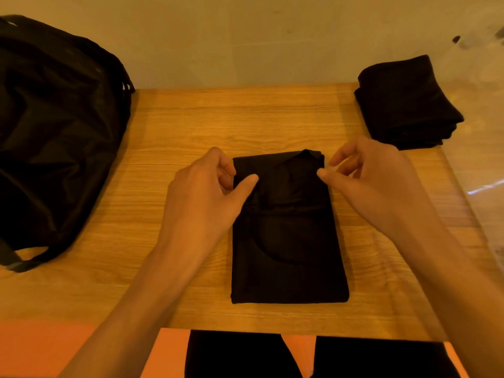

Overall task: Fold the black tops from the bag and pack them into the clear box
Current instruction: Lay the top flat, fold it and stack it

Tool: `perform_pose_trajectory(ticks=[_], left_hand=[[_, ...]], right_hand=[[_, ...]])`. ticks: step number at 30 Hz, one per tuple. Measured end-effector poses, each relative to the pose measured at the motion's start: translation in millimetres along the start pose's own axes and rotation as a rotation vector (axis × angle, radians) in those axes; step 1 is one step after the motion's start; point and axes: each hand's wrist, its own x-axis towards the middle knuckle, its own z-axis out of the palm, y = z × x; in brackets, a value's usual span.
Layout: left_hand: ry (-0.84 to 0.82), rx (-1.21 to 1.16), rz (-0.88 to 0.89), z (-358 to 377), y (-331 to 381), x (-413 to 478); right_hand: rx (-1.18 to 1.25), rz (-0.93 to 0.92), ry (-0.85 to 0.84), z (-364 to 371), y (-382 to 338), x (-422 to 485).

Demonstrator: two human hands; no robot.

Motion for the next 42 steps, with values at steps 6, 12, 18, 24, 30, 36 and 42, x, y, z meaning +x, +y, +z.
perform_pose_trajectory(ticks=[6,12,18,24,30,36,42], left_hand=[[-0.233,-0.082,0.245,-4,-13,-9],[-0.235,-0.093,0.253,-9,-21,-7],[-0.110,-0.232,0.186,-10,-23,-12],[-0.088,-0.326,0.166,-12,-23,-17],[-0.179,-0.273,0.236,-15,-25,-23],[-0.141,-0.122,0.315,-13,-23,-22],[-0.150,0.076,0.468,0,-3,7]], right_hand=[[-0.097,-0.243,-0.129,2,8,-18],[-0.175,-0.381,-0.128,2,10,-13],[0.298,-0.013,-0.086,1,14,-23],[0.325,0.051,-0.096,1,11,-23],[0.270,0.049,-0.087,0,13,-27],[0.221,0.057,-0.077,1,14,-29],[0.140,0.034,-0.106,4,8,-27]])
